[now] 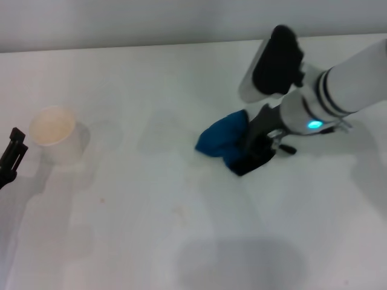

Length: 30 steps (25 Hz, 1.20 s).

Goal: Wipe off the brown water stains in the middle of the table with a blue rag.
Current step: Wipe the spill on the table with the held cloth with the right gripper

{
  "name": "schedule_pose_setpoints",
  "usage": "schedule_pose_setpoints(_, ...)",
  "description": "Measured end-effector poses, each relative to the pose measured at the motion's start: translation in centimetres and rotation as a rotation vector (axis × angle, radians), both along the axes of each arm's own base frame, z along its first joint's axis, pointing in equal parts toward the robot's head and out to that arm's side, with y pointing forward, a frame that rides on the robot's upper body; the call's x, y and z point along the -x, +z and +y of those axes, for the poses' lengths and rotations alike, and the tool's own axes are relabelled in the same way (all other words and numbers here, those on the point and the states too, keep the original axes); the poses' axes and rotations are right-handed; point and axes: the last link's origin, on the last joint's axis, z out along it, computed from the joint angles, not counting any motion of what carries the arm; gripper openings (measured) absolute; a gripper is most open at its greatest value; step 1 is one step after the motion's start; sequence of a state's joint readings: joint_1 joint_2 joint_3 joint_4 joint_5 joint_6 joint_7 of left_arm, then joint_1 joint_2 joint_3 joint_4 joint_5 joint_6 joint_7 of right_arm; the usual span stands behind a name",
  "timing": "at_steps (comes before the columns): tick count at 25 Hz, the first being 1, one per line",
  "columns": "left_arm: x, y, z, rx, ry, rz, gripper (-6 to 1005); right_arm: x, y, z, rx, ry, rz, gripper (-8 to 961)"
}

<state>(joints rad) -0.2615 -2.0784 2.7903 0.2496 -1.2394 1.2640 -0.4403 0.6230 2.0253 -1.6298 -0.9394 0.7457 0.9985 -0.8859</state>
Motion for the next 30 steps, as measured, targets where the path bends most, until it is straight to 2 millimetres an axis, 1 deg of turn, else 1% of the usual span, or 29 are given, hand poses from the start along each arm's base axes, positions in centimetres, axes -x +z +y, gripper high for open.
schedule_pose_setpoints(5,0.0,0.0,0.0,0.0,0.0,0.001,887,1.8,-3.2,-1.7,0.093,0.028,0.064,98)
schedule_pose_setpoints(10,0.0,0.0,0.0,0.0,0.0,0.001,888,4.0,-5.6,-4.0,0.213,0.052,0.146,103)
schedule_pose_setpoints(12,0.0,0.0,0.0,0.0,0.0,0.001,888,4.8,-6.1,-4.8,0.265,0.072,0.167,105)
schedule_pose_setpoints(15,0.0,0.0,0.0,0.001,0.0,0.001,888,5.4,-6.7,-6.0,0.343,0.112,0.159,108)
schedule_pose_setpoints(19,0.0,0.0,0.0,0.001,0.001,0.001,888,5.7,-7.2,-7.5,0.45,0.157,0.12,112)
schedule_pose_setpoints(22,0.0,0.0,0.0,0.001,0.001,0.001,887,5.8,-7.4,-8.2,0.497,0.173,0.097,115)
schedule_pose_setpoints(26,0.0,-0.1,0.1,0.003,0.0,0.001,887,6.0,-7.8,-8.4,0.493,0.183,0.106,119)
schedule_pose_setpoints(30,-0.2,-0.1,0.3,0.004,-0.004,-0.001,887,6.8,-8.7,-8.1,0.43,0.198,0.164,123)
